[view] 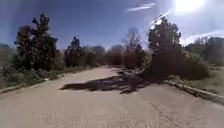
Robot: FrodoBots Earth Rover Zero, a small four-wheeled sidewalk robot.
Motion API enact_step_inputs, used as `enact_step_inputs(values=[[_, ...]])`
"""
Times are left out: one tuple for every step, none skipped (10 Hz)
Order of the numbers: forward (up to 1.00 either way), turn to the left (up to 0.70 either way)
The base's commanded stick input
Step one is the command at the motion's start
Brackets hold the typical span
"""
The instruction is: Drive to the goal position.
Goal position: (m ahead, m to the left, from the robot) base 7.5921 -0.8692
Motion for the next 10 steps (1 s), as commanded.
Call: enact_step_inputs(values=[[1.00, 0.00], [1.00, 0.18], [1.00, 0.40], [1.00, 0.40], [1.00, 0.09], [1.00, 0.00], [1.00, 0.00], [1.00, 0.00], [1.00, 0.00], [1.00, 0.22]])
